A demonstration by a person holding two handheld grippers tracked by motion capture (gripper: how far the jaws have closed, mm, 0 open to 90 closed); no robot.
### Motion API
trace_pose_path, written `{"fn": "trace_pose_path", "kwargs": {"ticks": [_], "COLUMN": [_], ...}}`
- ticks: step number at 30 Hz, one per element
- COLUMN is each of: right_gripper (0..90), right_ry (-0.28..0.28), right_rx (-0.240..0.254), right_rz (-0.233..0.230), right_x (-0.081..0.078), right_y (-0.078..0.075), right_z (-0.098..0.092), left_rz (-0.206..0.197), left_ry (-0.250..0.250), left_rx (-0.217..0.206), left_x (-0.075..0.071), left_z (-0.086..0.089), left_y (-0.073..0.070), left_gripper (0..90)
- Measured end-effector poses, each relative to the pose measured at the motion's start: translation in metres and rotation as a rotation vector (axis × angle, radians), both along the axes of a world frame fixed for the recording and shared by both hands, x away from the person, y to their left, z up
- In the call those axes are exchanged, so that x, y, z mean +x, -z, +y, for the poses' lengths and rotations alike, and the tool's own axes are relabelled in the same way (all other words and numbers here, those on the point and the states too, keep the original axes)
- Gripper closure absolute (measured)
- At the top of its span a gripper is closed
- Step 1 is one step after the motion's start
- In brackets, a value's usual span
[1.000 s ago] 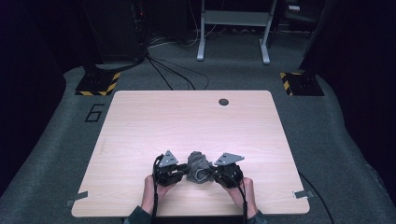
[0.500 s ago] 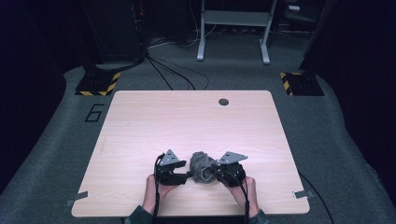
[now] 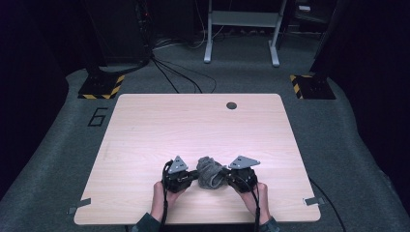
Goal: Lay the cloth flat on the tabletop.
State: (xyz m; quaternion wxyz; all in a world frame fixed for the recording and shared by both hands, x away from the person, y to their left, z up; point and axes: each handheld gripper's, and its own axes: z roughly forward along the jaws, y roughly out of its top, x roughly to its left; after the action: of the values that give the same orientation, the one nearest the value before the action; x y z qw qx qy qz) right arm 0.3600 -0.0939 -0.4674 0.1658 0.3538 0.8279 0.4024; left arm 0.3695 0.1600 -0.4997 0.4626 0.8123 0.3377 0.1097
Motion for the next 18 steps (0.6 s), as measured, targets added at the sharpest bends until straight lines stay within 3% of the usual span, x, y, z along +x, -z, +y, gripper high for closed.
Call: {"fn": "trace_pose_path", "kwargs": {"ticks": [7, 12, 14, 15, 18], "right_gripper": [86.3, 86.2, 86.2, 86.1, 85.8], "right_ry": [0.013, 0.003, -0.019, -0.033, -0.056], "right_rx": [0.001, 0.007, 0.029, 0.029, 0.012], "right_rz": [-0.02, -0.027, -0.011, -0.014, -0.038], "right_x": [0.0, 0.001, 0.0, 0.0, -0.002], "right_y": [-0.004, -0.006, -0.007, -0.008, -0.013], "right_z": [-0.004, -0.002, 0.004, 0.008, 0.022], "left_rz": [-0.012, -0.012, 0.012, 0.019, -0.006], "left_ry": [-0.021, -0.032, -0.024, -0.014, 0.013], "left_rx": [-0.055, -0.04, -0.04, -0.041, -0.008], "left_x": [-0.002, -0.001, 0.0, 0.0, -0.004], "left_z": [0.015, 0.019, 0.017, 0.016, 0.008], "left_y": [-0.01, -0.012, -0.01, -0.011, -0.014], "left_gripper": [84.0, 83.8, 75.9, 67.3, 50.0]}}
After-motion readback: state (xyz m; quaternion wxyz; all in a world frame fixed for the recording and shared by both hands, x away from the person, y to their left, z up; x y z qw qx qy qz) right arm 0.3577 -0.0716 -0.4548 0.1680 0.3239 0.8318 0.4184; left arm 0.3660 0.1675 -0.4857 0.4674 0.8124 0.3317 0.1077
